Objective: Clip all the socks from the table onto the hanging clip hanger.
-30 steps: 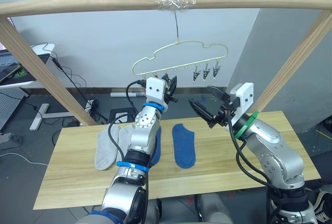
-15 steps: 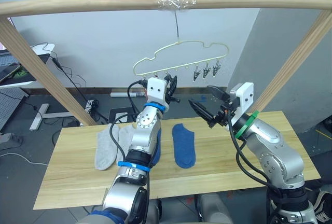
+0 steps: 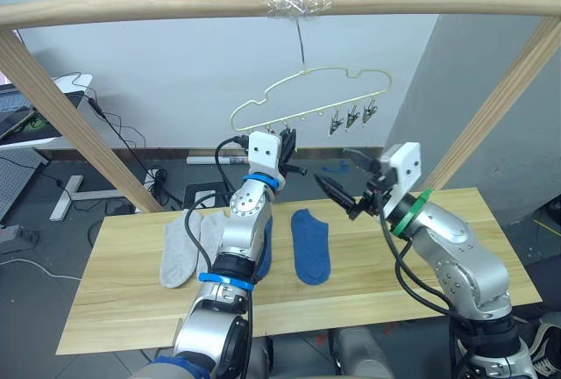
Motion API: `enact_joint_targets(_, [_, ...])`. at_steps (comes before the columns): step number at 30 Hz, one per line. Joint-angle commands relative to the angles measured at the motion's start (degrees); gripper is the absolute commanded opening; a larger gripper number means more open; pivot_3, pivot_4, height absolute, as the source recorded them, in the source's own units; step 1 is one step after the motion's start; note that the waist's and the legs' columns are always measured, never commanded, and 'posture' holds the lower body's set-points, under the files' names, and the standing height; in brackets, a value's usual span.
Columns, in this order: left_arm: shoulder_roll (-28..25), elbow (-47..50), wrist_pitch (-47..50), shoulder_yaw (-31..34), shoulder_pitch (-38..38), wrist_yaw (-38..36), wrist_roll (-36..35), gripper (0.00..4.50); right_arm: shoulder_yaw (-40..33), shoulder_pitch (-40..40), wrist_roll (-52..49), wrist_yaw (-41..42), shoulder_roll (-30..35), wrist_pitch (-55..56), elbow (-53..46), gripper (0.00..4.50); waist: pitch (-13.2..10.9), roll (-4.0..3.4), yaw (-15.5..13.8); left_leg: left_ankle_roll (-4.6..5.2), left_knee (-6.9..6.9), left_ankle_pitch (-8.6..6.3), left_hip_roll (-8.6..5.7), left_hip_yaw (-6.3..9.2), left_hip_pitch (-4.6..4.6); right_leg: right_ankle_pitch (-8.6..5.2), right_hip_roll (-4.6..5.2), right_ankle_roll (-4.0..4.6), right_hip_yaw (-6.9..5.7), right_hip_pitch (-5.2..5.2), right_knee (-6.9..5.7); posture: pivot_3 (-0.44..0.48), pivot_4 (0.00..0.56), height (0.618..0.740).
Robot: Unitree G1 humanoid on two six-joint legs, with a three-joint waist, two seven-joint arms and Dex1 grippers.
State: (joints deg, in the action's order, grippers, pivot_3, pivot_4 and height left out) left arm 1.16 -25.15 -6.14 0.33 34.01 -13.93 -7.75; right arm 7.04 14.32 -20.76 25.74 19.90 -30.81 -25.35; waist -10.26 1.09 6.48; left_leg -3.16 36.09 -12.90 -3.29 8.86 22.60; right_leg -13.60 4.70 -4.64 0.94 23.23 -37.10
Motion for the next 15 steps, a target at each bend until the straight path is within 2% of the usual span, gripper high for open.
enact_joint_targets(1, [-1.3, 4.3, 2.6, 0.1, -0.2, -1.6, -1.0, 0.06, 4.9, -0.1, 7.0, -1.1, 2.0, -0.1, 4.7, 4.5, 0.0, 0.0, 0.0, 0.0, 0.0, 0.0, 0.0, 0.0, -0.01, 0.0, 0.0, 0.0, 0.0, -0.01, -0.01, -0.217, 0.144, 0.74])
enact_joint_targets(3, [-2.4, 6.3, 5.7, 0.8, -0.6, -2.9, -2.6, 0.06, 7.4, 1.0, 11.0, -2.3, 2.3, 0.3, 9.1, 4.5, 0.0, -0.01, 0.0, 0.0, 0.0, 0.01, 0.0, 0.0, -0.02, 0.06, 0.0, 0.1, 0.0, -0.01, -0.03, -0.199, 0.143, 0.74])
enact_joint_targets(8, [-6.9, 11.1, 13.4, 2.8, -1.7, -5.6, -5.6, 0.06, 15.1, 6.4, 16.8, 3.1, 0.5, 4.1, 27.1, 4.5, 0.0, -0.02, 0.7, 0.02, 0.0, 0.03, 0.02, -0.07, -0.12, 0.1, -0.01, 0.11, 0.04, -0.02, -0.06, -0.199, 0.143, 0.74])
enact_joint_targets(9, [-7.5, 11.8, 14.4, 2.9, -2.0, -5.9, -5.9, 0.06, 16.4, 7.4, 18.0, 4.3, 0.1, 5.7, 30.7, 4.5, 0.0, -0.02, 0.7, 0.02, 0.0, 0.04, 0.04, -0.06, -0.14, 0.1, -0.02, 0.12, 0.03, -0.03, -0.08, -0.172, 0.14, 0.74])
enact_joint_targets(15, [-8.5, 14.9, 17.8, 2.9, -3.3, -5.6, -6.5, 0.06, 19.0, 11.9, 21.6, 8.0, -4.0, 11.6, 47.3, 4.5, 0.0, -0.02, 0.9, 0.02, 0.01, 0.05, 0.01, -0.03, -0.14, 0.27, -0.03, 0.31, 0.06, -0.05, -0.05, -0.138, 0.142, 0.74])
